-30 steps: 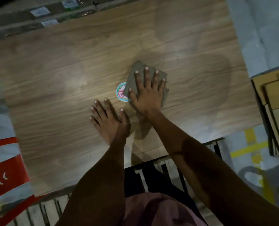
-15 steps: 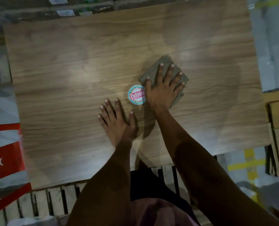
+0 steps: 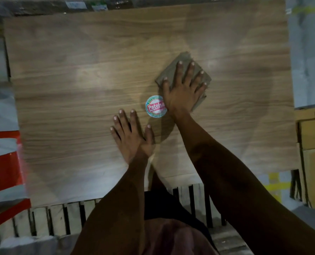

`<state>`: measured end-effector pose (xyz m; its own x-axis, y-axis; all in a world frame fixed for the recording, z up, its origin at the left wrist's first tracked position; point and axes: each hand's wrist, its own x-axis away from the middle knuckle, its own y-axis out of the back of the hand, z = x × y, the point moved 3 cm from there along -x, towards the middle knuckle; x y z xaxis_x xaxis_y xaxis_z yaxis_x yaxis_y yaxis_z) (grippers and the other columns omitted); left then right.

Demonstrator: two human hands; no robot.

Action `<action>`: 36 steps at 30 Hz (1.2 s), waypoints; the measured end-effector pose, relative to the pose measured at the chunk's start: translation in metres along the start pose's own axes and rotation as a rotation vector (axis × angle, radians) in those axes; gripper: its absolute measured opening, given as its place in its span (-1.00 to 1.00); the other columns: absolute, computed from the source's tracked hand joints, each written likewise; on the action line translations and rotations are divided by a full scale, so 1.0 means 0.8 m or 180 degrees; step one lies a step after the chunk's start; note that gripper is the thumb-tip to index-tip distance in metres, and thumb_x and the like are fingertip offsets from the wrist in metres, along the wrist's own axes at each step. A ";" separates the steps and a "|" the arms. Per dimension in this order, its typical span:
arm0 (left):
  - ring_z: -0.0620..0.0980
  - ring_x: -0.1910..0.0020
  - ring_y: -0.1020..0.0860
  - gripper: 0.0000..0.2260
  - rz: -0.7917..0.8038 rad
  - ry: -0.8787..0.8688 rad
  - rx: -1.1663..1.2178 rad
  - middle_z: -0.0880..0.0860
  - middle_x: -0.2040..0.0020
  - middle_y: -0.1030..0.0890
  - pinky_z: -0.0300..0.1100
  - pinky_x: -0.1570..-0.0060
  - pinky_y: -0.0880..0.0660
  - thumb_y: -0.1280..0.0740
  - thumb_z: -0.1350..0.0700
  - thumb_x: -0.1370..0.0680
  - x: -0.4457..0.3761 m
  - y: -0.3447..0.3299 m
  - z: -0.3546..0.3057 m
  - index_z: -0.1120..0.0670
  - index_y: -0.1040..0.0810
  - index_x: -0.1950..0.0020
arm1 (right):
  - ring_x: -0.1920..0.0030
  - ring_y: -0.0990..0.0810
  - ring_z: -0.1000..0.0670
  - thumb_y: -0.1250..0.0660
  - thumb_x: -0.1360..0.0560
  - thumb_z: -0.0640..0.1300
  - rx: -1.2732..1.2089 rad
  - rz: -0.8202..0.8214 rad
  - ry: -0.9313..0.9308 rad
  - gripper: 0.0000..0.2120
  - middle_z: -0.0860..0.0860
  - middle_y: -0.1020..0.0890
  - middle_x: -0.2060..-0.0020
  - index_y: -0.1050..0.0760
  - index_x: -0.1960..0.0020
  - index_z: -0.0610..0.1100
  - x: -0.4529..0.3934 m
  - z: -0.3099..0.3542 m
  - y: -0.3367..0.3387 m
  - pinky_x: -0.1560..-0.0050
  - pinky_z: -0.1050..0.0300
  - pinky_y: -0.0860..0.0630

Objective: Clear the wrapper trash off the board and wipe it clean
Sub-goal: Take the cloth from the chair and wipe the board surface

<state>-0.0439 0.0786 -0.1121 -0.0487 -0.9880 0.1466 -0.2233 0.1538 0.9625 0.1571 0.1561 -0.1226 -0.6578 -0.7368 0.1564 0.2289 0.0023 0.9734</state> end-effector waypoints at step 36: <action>0.19 -0.66 -0.01 -0.37 -0.0034 -0.0068 0.0157 0.13 -0.69 -0.05 0.18 -0.60 0.01 -0.14 -0.17 -0.63 -0.156 0.014 -0.033 0.00 -0.14 -0.67 | -0.65 0.01 -0.34 0.00 -0.62 0.32 -0.0190 -0.0281 -0.0803 -0.29 -0.11 -0.05 -0.68 -0.03 -0.69 0.08 -0.038 0.054 0.000 -0.57 -0.42 0.03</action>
<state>-0.0143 0.2036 -0.1135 -0.0666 -0.9892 0.1309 -0.2715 0.1442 0.9516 0.1458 0.2077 -0.1204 -0.8334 -0.5406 0.1153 0.1997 -0.1000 0.9747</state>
